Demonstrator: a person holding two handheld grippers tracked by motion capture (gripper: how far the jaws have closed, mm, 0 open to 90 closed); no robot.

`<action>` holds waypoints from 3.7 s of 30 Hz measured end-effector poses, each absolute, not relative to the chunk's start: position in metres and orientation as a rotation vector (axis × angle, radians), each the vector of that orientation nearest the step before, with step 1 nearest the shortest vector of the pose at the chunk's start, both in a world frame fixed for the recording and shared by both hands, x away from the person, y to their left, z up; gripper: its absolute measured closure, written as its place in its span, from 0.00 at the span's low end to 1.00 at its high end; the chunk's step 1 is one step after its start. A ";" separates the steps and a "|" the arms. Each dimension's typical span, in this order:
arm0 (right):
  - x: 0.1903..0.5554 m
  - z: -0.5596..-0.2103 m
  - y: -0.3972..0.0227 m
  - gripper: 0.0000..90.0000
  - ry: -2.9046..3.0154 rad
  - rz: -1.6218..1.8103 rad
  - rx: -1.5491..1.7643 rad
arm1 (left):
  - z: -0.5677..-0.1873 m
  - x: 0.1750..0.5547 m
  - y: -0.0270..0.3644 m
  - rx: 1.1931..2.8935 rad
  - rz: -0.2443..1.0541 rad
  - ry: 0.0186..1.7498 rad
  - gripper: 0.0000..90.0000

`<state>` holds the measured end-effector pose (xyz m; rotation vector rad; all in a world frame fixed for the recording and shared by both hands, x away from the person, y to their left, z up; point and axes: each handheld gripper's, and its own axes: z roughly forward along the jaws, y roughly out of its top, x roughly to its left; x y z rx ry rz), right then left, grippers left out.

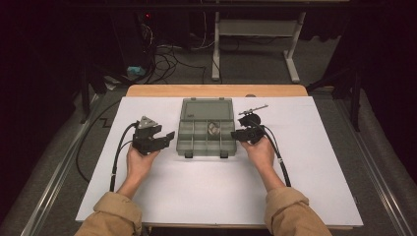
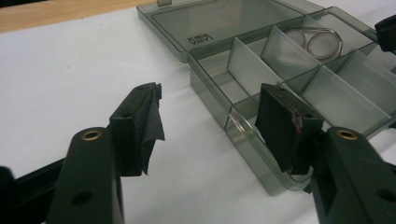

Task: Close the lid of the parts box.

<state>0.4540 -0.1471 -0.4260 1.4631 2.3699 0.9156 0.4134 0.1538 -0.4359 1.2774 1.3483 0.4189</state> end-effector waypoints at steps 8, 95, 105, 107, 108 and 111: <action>0.455 -0.426 -0.147 0.80 2.372 0.915 1.473 | -0.435 0.431 0.146 1.308 0.438 1.366 0.46; 0.456 -0.425 -0.148 0.80 2.387 0.914 1.472 | -0.456 0.563 0.124 1.254 -0.050 1.741 0.49; 0.456 -0.425 -0.148 0.80 2.385 0.910 1.474 | -0.452 0.560 0.123 1.278 -0.007 1.718 0.51; 0.456 -0.425 -0.148 0.80 2.386 0.908 1.473 | -0.451 0.559 0.123 1.281 -0.002 1.715 0.52; 0.456 -0.425 -0.148 0.80 2.385 0.908 1.473 | -0.451 0.559 0.123 1.279 0.002 1.712 0.52; 0.456 -0.425 -0.148 0.80 2.385 0.905 1.471 | -0.449 0.558 0.122 1.281 0.012 1.704 0.52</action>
